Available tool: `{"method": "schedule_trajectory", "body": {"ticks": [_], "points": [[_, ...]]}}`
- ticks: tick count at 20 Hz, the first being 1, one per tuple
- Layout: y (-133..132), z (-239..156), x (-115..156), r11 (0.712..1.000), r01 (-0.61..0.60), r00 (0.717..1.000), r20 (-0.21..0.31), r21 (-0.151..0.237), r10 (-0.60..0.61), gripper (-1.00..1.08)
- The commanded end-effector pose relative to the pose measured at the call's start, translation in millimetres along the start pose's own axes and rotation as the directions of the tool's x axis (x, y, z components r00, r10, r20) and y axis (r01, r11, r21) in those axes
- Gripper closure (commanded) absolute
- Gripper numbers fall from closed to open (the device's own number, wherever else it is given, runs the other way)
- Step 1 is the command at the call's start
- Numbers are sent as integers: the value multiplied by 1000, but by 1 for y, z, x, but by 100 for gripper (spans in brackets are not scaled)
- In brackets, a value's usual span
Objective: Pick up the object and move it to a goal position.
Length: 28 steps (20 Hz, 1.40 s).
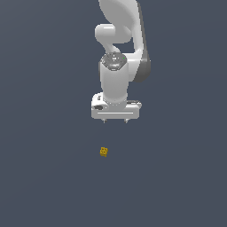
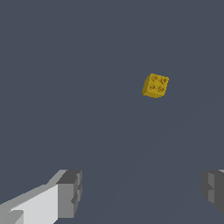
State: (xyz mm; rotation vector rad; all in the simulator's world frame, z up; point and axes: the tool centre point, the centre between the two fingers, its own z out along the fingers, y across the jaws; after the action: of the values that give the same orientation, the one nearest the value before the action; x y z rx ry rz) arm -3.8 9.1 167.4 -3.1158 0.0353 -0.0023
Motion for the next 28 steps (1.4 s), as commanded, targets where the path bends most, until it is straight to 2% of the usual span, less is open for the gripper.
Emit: {"method": "schedule_trajectory", "body": {"ticks": [1,11,19,28], "points": [[0,0,0,1000,0,1000,0,0,0,-92],[-26,-8,2,999,47,999,-25,-14,-48,-92],[-22,-5,7,999,33,999,-23,-12,-33,-92],[-3,17,34,999,-46,999,-17,-10,45,-92]]}}
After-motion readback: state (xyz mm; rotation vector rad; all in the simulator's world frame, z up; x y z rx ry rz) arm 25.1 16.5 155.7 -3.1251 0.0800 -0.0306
